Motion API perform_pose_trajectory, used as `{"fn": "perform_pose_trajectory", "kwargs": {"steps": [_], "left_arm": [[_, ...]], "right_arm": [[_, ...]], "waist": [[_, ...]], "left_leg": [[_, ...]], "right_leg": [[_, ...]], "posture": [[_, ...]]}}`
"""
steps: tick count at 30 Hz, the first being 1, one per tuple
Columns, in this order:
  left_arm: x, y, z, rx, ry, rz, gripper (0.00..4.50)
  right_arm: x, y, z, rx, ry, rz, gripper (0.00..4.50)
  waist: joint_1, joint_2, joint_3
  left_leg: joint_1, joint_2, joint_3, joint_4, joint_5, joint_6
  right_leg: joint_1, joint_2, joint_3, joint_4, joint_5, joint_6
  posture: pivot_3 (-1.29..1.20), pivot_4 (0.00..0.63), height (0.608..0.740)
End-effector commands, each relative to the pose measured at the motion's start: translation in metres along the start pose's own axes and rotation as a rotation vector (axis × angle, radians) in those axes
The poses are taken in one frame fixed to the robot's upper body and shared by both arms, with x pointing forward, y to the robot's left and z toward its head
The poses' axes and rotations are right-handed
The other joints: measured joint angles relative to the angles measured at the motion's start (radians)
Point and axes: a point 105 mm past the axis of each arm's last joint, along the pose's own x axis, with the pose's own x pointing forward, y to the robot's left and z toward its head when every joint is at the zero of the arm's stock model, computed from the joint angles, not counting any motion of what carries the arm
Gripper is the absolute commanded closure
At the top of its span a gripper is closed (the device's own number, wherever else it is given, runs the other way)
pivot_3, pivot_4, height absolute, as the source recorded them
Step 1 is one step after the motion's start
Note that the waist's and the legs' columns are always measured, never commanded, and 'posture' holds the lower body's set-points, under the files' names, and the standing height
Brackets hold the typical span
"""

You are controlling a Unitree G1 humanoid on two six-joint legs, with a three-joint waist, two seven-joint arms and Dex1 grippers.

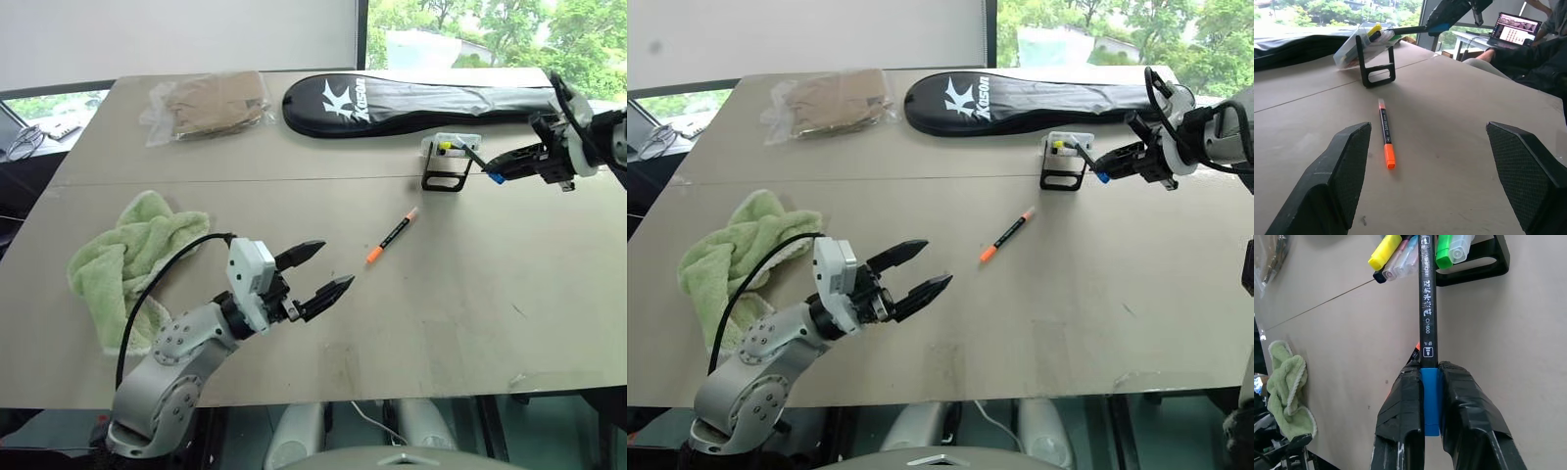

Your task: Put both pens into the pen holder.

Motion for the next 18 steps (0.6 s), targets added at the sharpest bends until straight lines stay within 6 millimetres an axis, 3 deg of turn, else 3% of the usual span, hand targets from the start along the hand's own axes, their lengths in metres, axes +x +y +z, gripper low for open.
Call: {"fn": "perform_pose_trajectory", "kwargs": {"steps": [1,9,16,18], "left_arm": [[0.000,-0.007,0.011,0.025,-0.034,-0.013,0.61],[0.001,-0.006,0.012,0.022,-0.036,-0.004,0.61],[0.002,-0.005,0.012,0.020,-0.035,-0.015,0.61],[0.002,-0.004,0.012,0.021,-0.033,-0.022,0.61]], "right_arm": [[-0.014,0.022,0.011,-0.072,-0.062,0.065,4.47],[-0.019,0.029,0.020,-0.084,-0.104,0.063,0.95],[-0.036,0.037,0.025,-0.155,-0.169,0.145,0.95],[-0.042,0.037,0.017,-0.272,-0.168,0.148,0.95]], "waist": [[0.001,0.000,0.000],[0.002,0.000,0.000],[0.011,0.000,0.000],[0.013,0.000,0.000]], "left_leg": [[0.000,0.000,0.000,0.000,0.000,0.000],[-0.001,0.000,0.002,-0.001,0.000,0.000],[-0.001,0.000,0.002,-0.001,0.000,0.000],[-0.001,0.000,0.002,-0.001,0.000,0.000]], "right_leg": [[0.000,0.000,0.000,0.000,0.000,0.000],[-0.003,0.001,0.000,0.001,0.000,0.000],[-0.003,0.002,0.000,0.001,0.000,0.000],[-0.003,0.002,0.000,0.001,0.000,0.000]], "posture": [[0.00,0.150,0.740],[0.00,0.150,0.740],[0.00,0.150,0.740],[0.00,0.150,0.740]]}}
